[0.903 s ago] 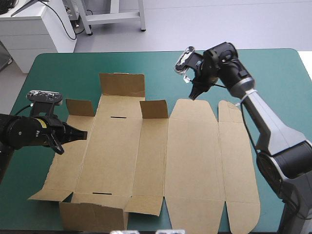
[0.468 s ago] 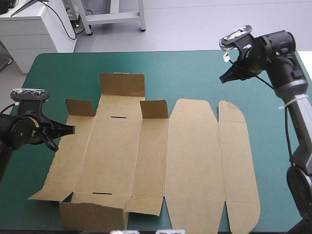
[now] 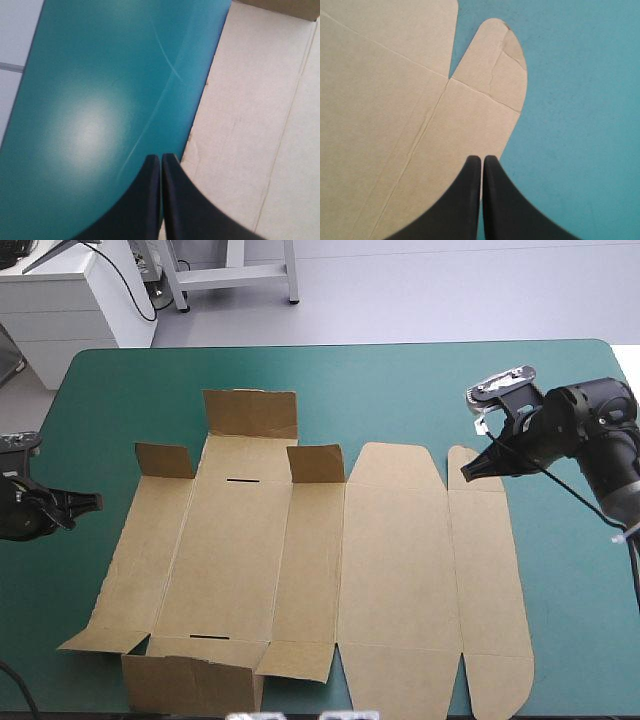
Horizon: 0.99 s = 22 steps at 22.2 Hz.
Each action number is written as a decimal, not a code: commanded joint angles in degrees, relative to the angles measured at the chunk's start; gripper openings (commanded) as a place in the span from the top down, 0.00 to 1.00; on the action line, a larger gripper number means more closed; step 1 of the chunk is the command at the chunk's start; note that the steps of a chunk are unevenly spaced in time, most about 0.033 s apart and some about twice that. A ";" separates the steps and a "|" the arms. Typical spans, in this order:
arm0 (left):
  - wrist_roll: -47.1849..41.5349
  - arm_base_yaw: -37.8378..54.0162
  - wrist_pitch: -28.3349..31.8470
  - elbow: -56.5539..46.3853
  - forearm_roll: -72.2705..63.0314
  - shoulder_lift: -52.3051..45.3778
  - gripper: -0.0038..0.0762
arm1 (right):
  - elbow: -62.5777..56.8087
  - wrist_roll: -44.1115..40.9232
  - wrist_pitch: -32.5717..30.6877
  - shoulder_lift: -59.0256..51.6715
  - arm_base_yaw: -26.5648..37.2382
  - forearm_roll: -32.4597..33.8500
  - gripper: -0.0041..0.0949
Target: Fold the box
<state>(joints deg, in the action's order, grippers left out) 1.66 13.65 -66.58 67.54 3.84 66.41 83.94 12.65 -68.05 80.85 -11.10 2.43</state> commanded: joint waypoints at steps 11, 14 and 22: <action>22.01 21.33 -2.52 1.37 -34.68 13.82 0.96 | -0.85 0.08 9.24 -3.11 0.30 -6.21 0.96; 22.01 21.33 -3.31 1.37 -34.54 13.96 0.88 | -0.85 1.86 10.00 -3.11 0.30 -7.28 0.96; 20.53 21.33 -5.52 -0.24 -33.66 15.19 0.24 | -0.85 3.43 11.30 -3.11 0.30 -8.71 0.96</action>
<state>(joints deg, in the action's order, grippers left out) 22.82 34.78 -70.09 67.12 -28.17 82.86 81.64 15.02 -59.76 79.76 -11.10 -5.74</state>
